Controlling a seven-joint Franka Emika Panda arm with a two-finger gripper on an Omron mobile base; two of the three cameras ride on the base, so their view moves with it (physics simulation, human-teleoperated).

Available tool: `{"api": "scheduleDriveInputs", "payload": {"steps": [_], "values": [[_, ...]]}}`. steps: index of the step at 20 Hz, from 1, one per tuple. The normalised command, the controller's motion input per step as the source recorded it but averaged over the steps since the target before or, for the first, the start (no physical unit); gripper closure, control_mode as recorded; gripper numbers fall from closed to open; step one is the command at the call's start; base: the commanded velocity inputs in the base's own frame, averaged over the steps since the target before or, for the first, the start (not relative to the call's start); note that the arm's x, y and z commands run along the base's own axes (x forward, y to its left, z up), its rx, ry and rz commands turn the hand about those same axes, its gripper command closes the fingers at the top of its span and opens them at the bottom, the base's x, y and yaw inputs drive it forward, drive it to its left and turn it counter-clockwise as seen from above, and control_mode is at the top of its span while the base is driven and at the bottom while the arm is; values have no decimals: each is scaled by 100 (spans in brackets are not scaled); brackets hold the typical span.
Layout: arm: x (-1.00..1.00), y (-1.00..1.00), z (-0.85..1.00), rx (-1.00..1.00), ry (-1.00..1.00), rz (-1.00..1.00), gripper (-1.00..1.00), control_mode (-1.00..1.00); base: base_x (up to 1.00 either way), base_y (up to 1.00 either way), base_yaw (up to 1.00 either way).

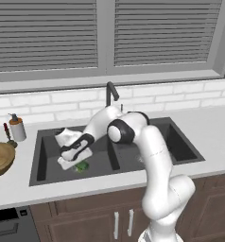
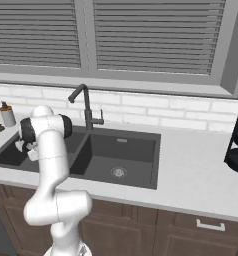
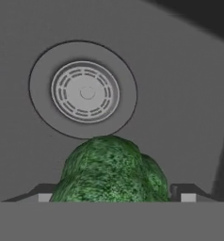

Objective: Pick the broccoli from the sink and place it in the bowl. Then pick the bowl and place it in the microwave. Then close the microwave door and press the start button.

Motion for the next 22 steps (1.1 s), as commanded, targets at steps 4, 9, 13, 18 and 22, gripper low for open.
{"api": "scheduleDriveInputs", "payload": {"steps": [4, 9, 13, 18, 22], "values": [[-27, 4, 96, 7, -29, 0, 100, -100, 0, 0, 0], [-32, -4, 98, 12, -18, 0, 100, -100, 0, 0, 0], [-43, -37, 100, 13, 0, -1, 100, -100, 0, 0, 0], [-47, -52, 100, 14, 3, 0, 100, -100, 0, 0, 0], [-66, -94, 94, 11, 5, 0, 100, -100, 0, 0, 0]]}}
